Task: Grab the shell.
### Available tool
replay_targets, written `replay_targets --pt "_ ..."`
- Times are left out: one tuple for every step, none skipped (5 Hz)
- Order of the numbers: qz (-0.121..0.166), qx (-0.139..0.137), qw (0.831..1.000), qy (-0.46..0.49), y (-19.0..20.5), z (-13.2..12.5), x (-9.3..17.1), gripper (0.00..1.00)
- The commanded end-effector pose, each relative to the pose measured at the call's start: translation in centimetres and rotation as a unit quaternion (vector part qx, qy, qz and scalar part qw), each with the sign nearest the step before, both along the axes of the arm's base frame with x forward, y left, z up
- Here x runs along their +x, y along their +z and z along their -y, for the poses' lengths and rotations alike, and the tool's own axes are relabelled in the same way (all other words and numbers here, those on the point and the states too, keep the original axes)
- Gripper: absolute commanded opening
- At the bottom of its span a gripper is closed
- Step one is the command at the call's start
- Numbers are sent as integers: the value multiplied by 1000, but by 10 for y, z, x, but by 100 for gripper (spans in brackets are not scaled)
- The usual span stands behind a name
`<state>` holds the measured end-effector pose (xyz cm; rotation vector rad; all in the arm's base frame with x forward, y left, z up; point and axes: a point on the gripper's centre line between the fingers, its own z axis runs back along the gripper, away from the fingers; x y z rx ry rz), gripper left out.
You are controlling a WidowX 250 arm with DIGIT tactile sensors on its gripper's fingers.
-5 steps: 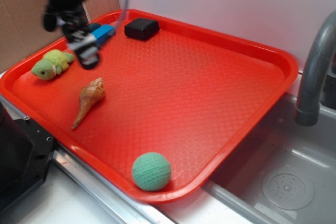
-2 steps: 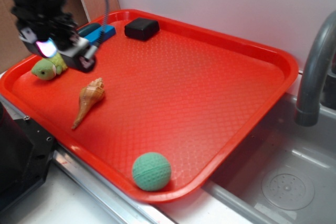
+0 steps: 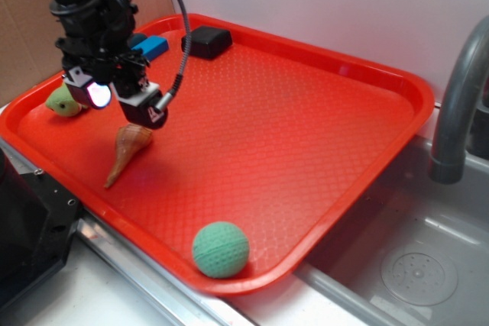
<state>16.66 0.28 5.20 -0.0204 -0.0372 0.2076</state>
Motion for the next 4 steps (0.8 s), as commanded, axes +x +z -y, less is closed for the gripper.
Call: replay_targets --pt "-26 -2 1000 -1 -37 5 1 100" --pt "-35 -1 999 -4 -45 7 2 71" --pt "-24 -8 1000 -5 -32 8 3 0" --pt "-5 -21 999 -40 3 6 12 0"
